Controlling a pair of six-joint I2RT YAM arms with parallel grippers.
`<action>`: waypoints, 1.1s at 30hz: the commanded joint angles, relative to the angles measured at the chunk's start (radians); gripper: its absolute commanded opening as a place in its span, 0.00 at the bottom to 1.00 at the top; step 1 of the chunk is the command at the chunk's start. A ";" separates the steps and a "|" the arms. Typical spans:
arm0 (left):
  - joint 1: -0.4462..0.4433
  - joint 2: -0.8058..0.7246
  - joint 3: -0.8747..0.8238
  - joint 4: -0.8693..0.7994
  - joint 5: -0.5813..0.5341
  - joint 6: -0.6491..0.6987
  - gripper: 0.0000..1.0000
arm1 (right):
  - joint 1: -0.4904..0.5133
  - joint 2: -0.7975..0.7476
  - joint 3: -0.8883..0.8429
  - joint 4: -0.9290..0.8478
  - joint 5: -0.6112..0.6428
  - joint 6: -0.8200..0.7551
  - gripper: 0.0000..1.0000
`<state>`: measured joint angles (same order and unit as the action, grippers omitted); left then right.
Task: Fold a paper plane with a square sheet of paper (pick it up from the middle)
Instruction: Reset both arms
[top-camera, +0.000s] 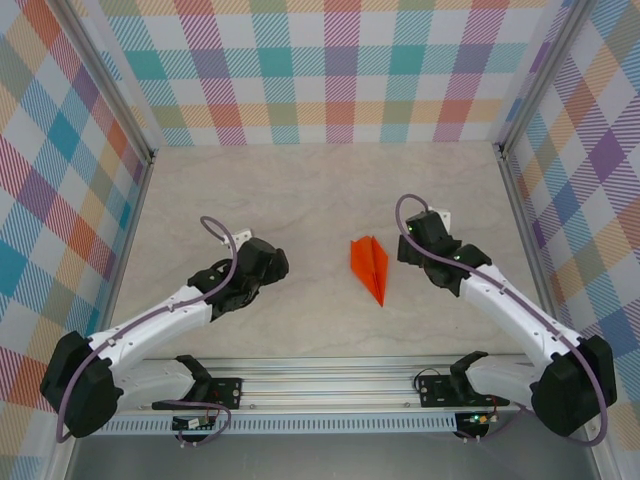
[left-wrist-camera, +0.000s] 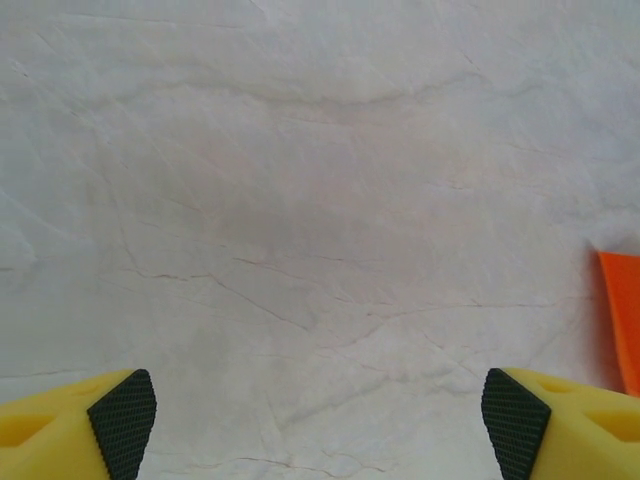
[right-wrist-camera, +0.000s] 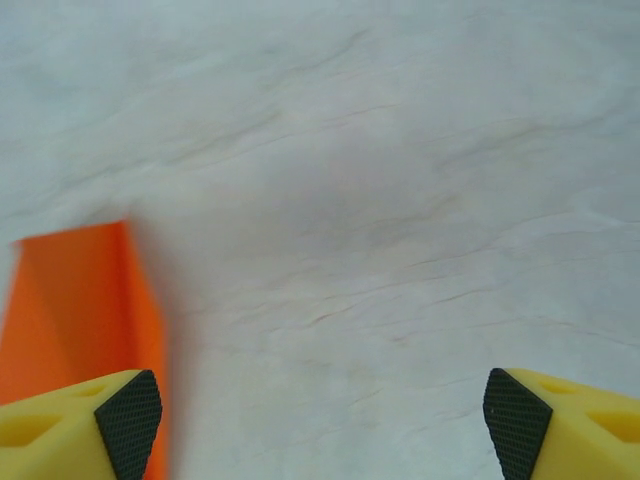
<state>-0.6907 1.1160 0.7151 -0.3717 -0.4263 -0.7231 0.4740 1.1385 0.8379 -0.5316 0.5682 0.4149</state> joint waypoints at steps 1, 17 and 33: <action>0.016 -0.048 -0.023 -0.026 -0.085 0.053 0.93 | -0.070 0.007 -0.100 0.209 0.122 -0.123 0.88; 0.064 -0.117 -0.083 -0.003 -0.120 0.148 0.99 | -0.315 0.322 -0.276 0.969 -0.183 -0.385 0.94; 0.165 -0.144 -0.134 0.114 -0.157 0.286 0.99 | -0.473 0.390 -0.426 1.341 -0.624 -0.411 0.94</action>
<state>-0.5667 0.9825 0.6037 -0.3286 -0.5362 -0.5079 0.0284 1.5043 0.4442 0.6796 0.0776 -0.0048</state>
